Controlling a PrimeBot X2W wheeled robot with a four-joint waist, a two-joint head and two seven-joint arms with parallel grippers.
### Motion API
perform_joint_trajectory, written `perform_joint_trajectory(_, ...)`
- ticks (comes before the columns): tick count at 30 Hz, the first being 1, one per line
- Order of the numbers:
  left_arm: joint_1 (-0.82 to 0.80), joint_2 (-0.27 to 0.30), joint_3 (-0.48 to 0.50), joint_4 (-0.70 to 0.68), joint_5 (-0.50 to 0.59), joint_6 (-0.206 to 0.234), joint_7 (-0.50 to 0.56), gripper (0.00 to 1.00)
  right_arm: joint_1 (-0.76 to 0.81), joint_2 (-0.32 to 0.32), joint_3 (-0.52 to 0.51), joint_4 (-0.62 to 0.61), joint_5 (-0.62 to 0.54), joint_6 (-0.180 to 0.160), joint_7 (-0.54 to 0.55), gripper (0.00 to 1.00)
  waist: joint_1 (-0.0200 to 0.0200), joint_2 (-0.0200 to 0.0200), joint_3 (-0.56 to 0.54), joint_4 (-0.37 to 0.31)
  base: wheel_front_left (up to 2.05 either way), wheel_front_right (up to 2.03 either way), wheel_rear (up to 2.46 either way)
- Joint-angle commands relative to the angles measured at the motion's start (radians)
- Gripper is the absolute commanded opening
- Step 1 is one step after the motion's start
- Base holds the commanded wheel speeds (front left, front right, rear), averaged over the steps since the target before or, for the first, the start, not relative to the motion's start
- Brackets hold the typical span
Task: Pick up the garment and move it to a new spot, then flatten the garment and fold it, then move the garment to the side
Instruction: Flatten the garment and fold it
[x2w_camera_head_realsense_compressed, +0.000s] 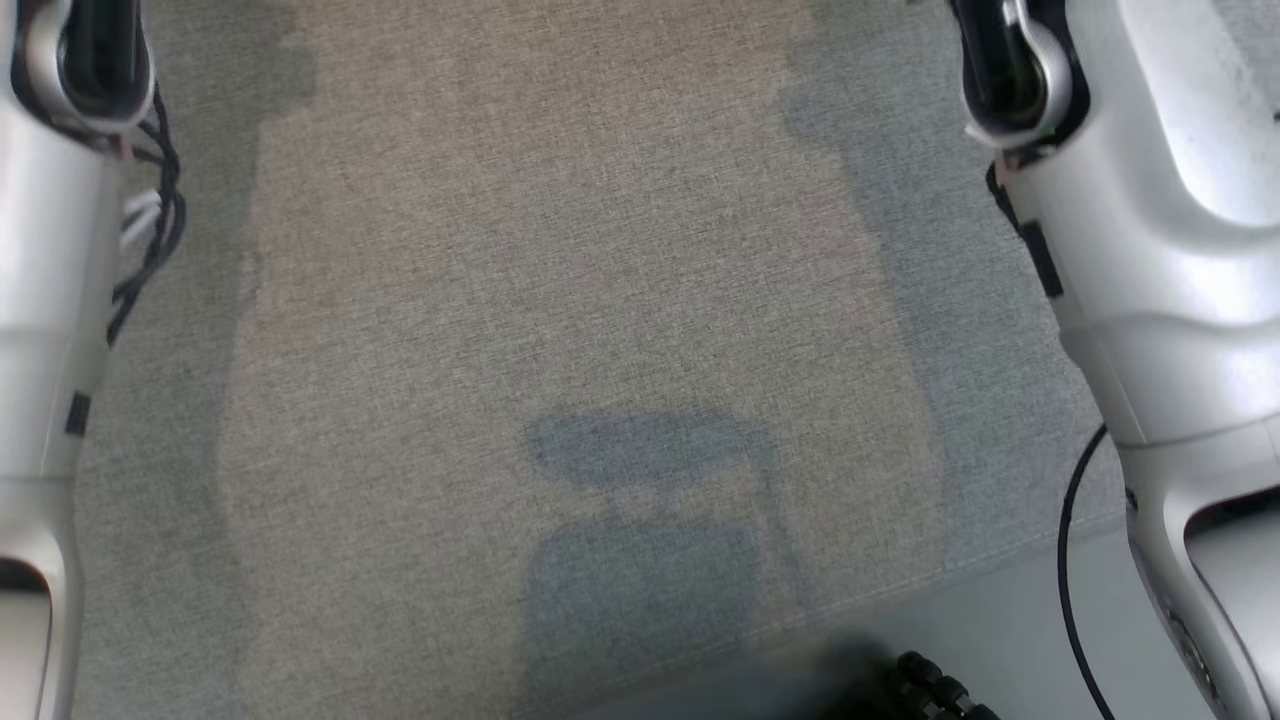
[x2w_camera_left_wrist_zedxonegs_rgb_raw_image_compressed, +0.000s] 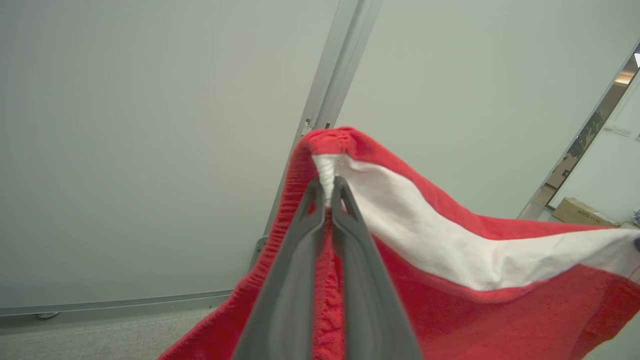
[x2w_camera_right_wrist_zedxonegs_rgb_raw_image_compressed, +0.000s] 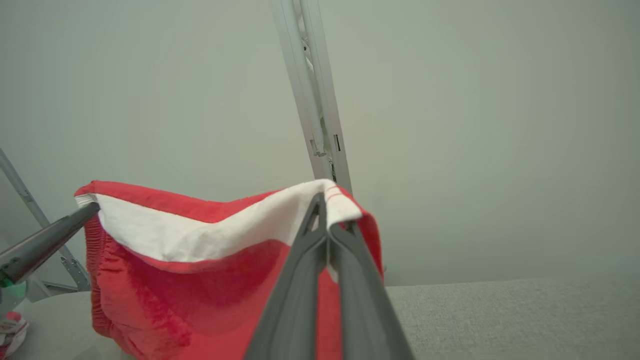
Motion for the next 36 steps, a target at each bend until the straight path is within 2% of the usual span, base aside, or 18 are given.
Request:
perform_joint_trajectory(1, 0.058, 0.026, -0.011, -0.059, -0.049, -0.003, -0.006, 0.00, 0.052, -0.017, 0.013, -0.030, 0.029, 0.000, -0.004, 0.00, -0.0002, 0.0097, -0.021, 0.023, 0.00, 0.00, 0.00)
perform_joint_trajectory(5, 0.209, 0.047, -0.024, -0.200, -0.135, -0.003, -0.009, 0.00, 0.172, -0.066, 0.032, -0.108, 0.071, 0.000, -0.004, 0.00, -0.0002, 0.0097, -0.060, 0.057, 0.00, 0.00, 0.00)
perform_joint_trajectory(8, 0.353, 0.046, 0.017, -0.316, -0.160, -0.002, -0.010, 0.00, 0.287, -0.106, 0.022, -0.185, 0.089, 0.000, -0.004, 0.00, -0.0002, 0.0097, -0.093, 0.080, 0.00, 0.00, 0.00)
perform_joint_trajectory(15, 0.659, 0.001, 0.084, -0.493, -0.113, -0.002, -0.010, 0.00, 0.545, -0.156, -0.025, -0.337, 0.066, 0.000, -0.004, 0.00, -0.0002, 0.0097, -0.171, 0.110, 0.00, 0.00, 0.00)
perform_joint_trajectory(19, 0.841, -0.057, 0.117, -0.552, -0.087, -0.002, -0.010, 0.00, 0.711, -0.158, -0.058, -0.421, 0.031, 0.000, -0.004, 0.00, -0.0002, 0.0097, -0.230, 0.123, 0.00, 0.00, 0.00)
perform_joint_trajectory(26, 1.090, -0.164, 0.158, -0.575, -0.021, -0.002, -0.010, 0.00, 0.987, -0.123, -0.102, -0.519, -0.015, 0.000, -0.004, 0.00, -0.0002, 0.0097, -0.341, 0.140, 0.00, 0.00, 0.00)
perform_joint_trajectory(30, 1.194, -0.197, 0.162, -0.590, 0.006, -0.002, -0.010, 0.00, 1.114, -0.105, -0.124, -0.567, -0.026, 0.000, -0.004, 0.00, -0.0002, 0.0097, -0.401, 0.141, 0.00, 0.00, 0.00)
perform_joint_trajectory(36, 1.310, -0.218, 0.179, -0.647, 0.010, -0.002, -0.010, 0.00, 1.247, -0.088, -0.150, -0.632, -0.035, 0.000, 0.003, 0.00, -0.0002, 0.0097, -0.468, 0.132, 0.00, 0.00, 0.00)
